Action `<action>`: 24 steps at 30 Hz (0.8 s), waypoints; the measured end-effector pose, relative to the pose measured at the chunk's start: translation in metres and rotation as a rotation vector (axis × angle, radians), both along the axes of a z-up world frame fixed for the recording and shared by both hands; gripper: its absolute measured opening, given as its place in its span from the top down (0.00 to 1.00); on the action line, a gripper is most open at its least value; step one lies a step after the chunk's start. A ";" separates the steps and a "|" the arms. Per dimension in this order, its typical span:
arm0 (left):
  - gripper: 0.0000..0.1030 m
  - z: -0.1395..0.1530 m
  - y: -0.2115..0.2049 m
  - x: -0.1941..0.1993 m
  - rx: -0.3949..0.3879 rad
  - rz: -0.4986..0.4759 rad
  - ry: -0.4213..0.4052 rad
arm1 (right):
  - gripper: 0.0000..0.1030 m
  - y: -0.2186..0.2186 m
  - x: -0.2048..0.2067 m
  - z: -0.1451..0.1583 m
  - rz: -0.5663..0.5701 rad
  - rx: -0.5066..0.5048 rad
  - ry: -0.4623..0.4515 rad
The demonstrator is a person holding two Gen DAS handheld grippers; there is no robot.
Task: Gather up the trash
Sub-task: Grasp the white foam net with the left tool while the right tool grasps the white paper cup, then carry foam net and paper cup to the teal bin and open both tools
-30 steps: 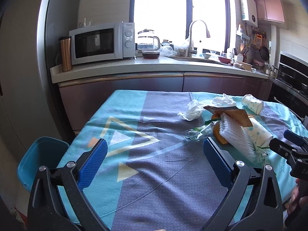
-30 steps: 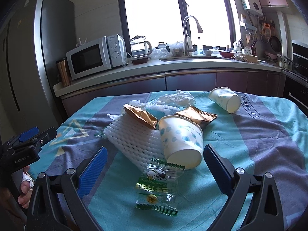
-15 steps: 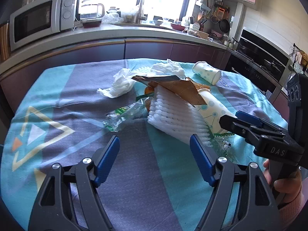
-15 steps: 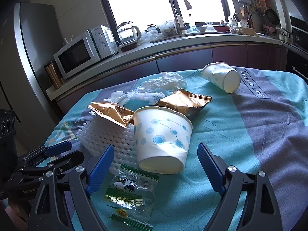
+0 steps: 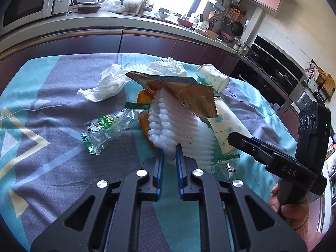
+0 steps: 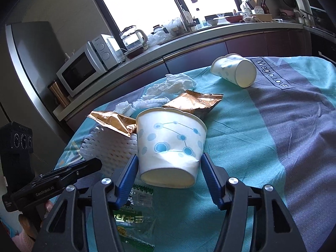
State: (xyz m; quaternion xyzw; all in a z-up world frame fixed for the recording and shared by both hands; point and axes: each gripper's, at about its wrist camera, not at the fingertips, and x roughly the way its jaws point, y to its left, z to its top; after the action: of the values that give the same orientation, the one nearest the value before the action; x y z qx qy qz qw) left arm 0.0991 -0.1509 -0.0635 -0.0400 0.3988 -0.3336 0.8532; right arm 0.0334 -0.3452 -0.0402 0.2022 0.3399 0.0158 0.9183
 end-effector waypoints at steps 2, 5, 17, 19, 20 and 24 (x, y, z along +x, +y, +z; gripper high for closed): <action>0.89 0.005 0.004 -0.005 -0.008 -0.004 -0.014 | 0.43 -0.005 -0.005 0.004 -0.009 0.015 -0.018; 0.89 0.016 0.019 -0.018 -0.019 -0.016 -0.047 | 0.43 -0.008 -0.012 0.014 -0.018 0.017 -0.048; 0.89 0.047 0.112 -0.040 -0.011 0.106 -0.099 | 0.43 0.012 -0.029 0.048 0.018 0.001 -0.135; 0.89 0.051 0.132 -0.041 -0.025 0.142 -0.098 | 0.43 0.019 -0.029 0.052 0.037 -0.002 -0.145; 0.89 0.052 0.143 -0.041 -0.027 0.156 -0.102 | 0.43 0.024 -0.029 0.054 0.049 -0.004 -0.149; 0.89 0.057 0.177 -0.048 -0.014 0.216 -0.135 | 0.43 0.050 -0.027 0.064 0.121 -0.009 -0.172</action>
State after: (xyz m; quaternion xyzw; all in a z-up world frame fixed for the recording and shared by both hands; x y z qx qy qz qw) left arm 0.0516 0.0257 -0.0066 -0.0660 0.3316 -0.2443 0.9088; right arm 0.0063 -0.2951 0.0237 0.1750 0.2715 0.0868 0.9424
